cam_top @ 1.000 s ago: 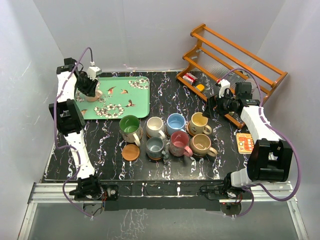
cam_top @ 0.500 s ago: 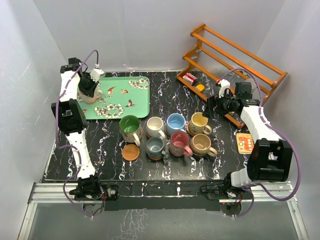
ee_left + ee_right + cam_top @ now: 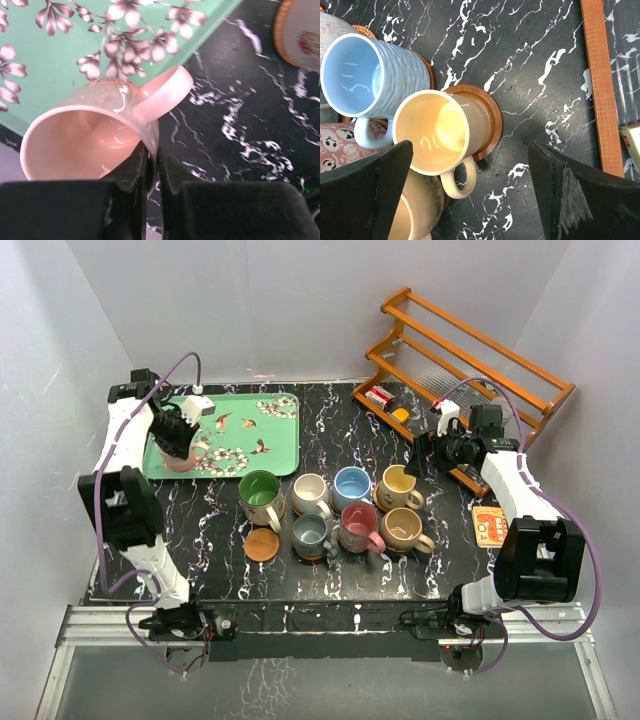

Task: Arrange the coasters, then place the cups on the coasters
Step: Pick up the cup from the tray, then place the cup on the coaster.

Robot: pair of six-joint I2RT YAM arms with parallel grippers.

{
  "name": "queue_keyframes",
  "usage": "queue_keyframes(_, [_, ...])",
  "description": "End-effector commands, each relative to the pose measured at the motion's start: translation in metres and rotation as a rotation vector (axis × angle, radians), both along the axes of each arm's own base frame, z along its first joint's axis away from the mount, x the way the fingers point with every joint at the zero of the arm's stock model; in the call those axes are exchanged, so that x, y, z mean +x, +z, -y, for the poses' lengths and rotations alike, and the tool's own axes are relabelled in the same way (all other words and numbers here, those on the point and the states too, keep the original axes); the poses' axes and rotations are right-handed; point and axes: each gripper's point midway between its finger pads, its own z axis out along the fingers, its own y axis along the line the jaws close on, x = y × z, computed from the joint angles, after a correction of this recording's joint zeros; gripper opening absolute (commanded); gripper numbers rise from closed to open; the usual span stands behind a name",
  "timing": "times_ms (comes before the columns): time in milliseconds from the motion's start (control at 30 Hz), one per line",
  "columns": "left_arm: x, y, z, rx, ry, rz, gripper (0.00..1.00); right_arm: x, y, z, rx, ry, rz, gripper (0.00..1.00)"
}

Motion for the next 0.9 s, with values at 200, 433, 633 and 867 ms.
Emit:
queue_keyframes(200, [-0.103,0.077,0.070,-0.043,-0.153,0.171,0.00,0.013,0.037,0.000,0.003,0.013,0.121,0.98])
queue_keyframes(433, [-0.177,0.094,0.111,-0.149,-0.279,0.209,0.00,0.014,0.039,0.002,-0.009,0.002,0.135,0.98])
queue_keyframes(633, [-0.215,0.086,0.127,-0.203,-0.428,0.188,0.00,0.015,0.039,0.005,-0.025,-0.005,0.144,0.98])
queue_keyframes(867, [-0.242,0.064,0.140,-0.211,-0.563,0.094,0.00,0.018,0.030,0.009,-0.047,-0.020,0.123,0.98])
